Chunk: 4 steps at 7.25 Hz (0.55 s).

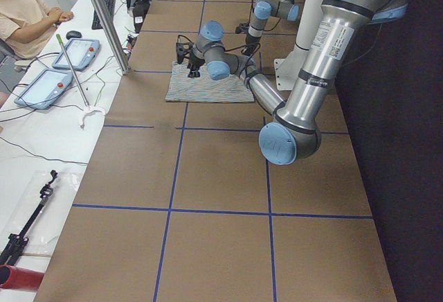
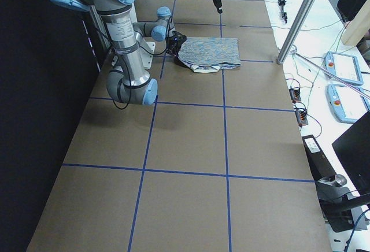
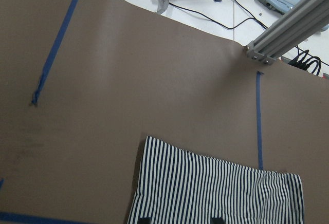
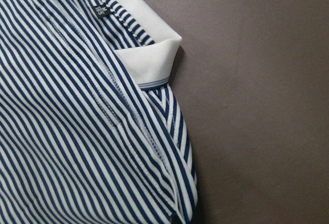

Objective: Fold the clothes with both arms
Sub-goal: 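Lower the left gripper to the shirt's near edge, level with the right gripper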

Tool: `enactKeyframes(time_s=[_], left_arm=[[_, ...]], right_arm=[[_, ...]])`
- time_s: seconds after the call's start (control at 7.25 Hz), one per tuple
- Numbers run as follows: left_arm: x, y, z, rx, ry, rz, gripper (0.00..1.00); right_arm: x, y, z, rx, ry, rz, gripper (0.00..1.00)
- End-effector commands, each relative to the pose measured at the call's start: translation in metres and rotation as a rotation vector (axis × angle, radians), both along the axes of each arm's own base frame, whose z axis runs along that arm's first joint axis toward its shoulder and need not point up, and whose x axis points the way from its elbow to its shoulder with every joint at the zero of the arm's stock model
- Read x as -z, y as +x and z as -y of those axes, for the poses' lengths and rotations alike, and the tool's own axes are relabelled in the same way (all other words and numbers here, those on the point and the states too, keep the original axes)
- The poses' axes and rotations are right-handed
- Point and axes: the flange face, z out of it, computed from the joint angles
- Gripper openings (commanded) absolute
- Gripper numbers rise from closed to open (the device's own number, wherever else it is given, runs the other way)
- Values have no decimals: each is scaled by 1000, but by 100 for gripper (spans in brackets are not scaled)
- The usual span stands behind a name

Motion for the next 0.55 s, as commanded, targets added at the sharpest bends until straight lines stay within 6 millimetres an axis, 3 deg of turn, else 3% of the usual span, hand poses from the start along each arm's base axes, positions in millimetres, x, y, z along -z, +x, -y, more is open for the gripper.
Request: enactKeyframes(time_s=[0.0, 0.14, 0.28, 0.41], left_arm=[[-11, 54, -93, 20, -113, -32, 53], [-44, 81, -135, 6, -168, 9, 55], [-63, 99, -161, -12, -187, 44, 56], [-67, 115, -184, -50, -217, 47, 57]], right_arm=[[-2, 10, -1, -3, 4, 6, 0], [-2, 10, -3, 0, 4, 8, 0], [-1, 9, -4, 3, 5, 9, 0], [-1, 9, -4, 3, 5, 9, 0]])
